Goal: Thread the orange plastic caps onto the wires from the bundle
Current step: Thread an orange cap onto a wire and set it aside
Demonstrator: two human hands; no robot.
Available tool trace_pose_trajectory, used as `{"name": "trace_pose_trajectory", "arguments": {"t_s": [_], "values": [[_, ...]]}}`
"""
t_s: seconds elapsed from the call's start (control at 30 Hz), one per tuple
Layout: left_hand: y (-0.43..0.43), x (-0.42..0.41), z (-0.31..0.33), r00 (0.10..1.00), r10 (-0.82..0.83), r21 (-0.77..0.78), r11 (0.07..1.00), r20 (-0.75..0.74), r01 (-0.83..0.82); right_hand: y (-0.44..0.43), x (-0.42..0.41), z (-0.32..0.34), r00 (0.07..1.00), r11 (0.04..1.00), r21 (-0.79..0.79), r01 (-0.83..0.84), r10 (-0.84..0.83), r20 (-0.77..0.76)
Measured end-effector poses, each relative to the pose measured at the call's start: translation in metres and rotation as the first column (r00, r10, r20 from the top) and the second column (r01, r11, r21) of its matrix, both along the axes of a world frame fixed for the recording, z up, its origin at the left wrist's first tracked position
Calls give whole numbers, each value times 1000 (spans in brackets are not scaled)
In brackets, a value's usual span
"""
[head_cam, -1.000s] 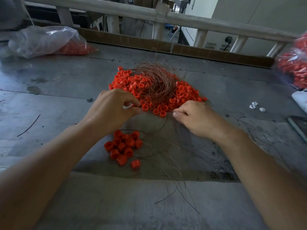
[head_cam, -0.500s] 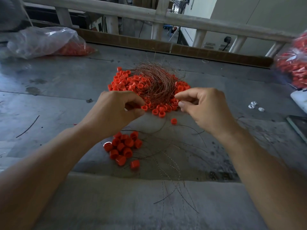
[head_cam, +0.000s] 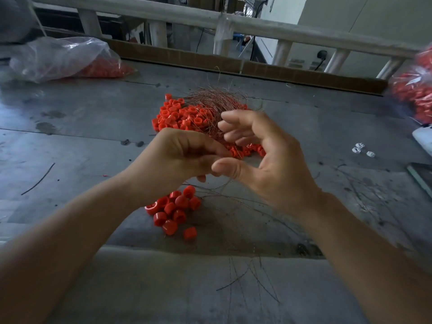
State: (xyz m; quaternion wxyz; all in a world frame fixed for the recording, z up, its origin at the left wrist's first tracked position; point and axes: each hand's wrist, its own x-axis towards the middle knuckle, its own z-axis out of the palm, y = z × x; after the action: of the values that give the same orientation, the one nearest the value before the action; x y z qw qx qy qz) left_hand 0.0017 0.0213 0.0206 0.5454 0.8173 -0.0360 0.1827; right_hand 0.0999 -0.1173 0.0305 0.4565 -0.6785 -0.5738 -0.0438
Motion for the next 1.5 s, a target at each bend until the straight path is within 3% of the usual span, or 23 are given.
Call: {"name": "trace_pose_trajectory", "arguments": {"t_s": [0.1,0.23,0.4,0.53,0.7,1.5], "values": [[2,-1,1,999,-29,-151,988,30,34,0,2,-2,994,988,-146,-48,33,-102],[5,-2,1,997,-56,-237,969,46,66,1,4,-2,994,999,-30,-29,26,-102],[9,-2,1,999,16,-252,968,39,-5,-1,13,5,987,994,55,99,-105,120],[9,0,-2,988,152,-199,969,0,-149,-5,18,10,987,986,59,158,-158,11],[7,-2,0,985,175,-155,973,-7,-174,-4,10,10,993,994,33,104,-102,-59],[6,-6,3,997,70,-292,955,34,-57,0,5,4,991,990,-47,132,-130,33]]}}
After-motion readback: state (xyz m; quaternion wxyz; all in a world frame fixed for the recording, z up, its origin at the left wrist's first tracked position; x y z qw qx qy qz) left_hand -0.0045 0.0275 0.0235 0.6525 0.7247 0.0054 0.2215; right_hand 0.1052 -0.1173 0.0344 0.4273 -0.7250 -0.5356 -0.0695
